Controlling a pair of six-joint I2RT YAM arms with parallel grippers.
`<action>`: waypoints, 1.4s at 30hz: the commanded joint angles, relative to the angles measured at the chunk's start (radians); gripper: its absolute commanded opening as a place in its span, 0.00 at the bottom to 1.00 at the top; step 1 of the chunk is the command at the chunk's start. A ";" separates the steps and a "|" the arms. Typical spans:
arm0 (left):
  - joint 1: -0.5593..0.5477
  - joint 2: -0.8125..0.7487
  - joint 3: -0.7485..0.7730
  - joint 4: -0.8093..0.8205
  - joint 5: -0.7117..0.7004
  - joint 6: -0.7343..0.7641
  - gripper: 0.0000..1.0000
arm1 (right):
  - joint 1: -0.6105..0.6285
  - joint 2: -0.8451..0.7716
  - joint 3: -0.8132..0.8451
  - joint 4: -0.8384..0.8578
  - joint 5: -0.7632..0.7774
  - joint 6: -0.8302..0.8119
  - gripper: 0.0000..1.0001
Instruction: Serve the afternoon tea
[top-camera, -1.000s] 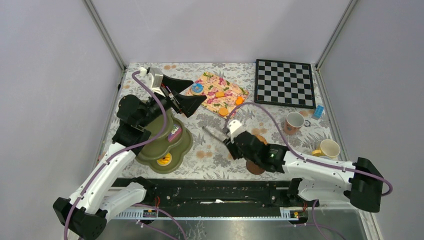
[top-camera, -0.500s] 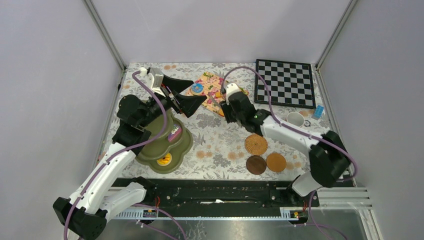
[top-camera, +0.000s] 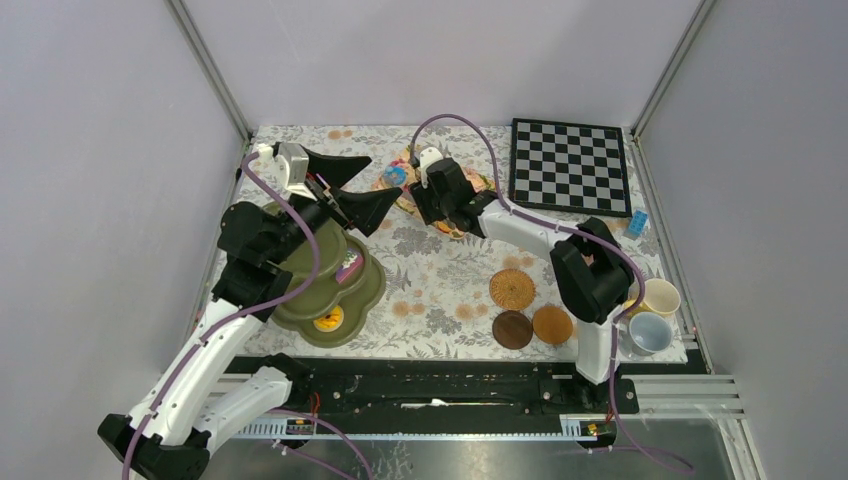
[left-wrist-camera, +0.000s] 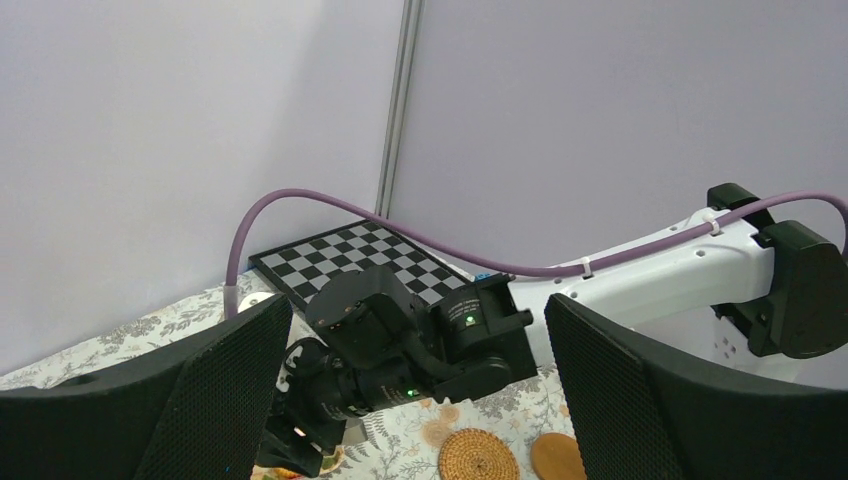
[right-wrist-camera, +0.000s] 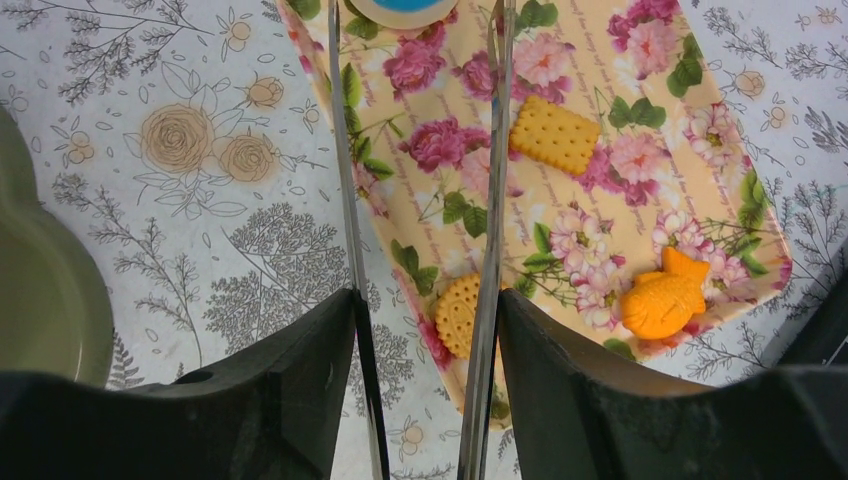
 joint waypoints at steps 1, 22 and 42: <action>-0.003 -0.006 0.001 0.029 -0.024 0.021 0.99 | 0.000 0.037 0.079 0.036 -0.006 -0.021 0.61; -0.004 0.012 0.007 0.029 0.006 0.011 0.99 | 0.000 0.186 0.240 -0.025 0.022 -0.005 0.49; -0.005 0.026 0.005 0.044 0.023 -0.011 0.99 | 0.005 -0.459 -0.424 0.150 -0.043 0.108 0.44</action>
